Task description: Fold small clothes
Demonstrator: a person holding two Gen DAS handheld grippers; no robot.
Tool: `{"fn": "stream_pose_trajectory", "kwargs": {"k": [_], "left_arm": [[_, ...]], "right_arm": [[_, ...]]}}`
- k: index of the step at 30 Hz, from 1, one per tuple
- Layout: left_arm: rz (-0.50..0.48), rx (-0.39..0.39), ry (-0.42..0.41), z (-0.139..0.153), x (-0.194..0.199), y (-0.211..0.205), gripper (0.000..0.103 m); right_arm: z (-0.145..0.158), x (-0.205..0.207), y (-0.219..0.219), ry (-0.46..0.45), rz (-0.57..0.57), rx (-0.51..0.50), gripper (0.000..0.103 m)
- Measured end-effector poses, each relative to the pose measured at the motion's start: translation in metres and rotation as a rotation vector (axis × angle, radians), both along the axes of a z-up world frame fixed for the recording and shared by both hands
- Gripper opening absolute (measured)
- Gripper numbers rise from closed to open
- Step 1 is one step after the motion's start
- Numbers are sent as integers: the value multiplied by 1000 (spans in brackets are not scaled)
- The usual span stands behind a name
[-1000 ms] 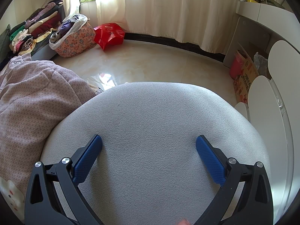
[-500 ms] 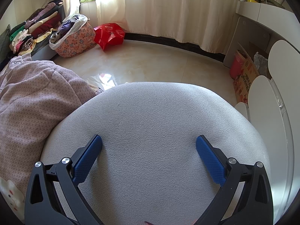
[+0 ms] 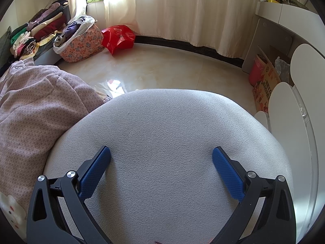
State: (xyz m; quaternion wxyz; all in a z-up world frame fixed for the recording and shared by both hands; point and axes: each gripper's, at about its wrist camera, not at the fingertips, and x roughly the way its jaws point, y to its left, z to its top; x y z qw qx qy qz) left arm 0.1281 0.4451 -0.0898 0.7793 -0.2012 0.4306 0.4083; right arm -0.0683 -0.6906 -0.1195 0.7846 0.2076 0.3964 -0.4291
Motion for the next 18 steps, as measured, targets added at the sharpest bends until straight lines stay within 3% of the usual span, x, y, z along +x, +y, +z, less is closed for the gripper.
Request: {"fn": "stream_pose_trajectory", "kwargs": {"k": [18], "left_arm": [[0,1,-5,0,-3,0,95]], "right_arm": [[0,-1,-1,-1,0,1,99]]}}
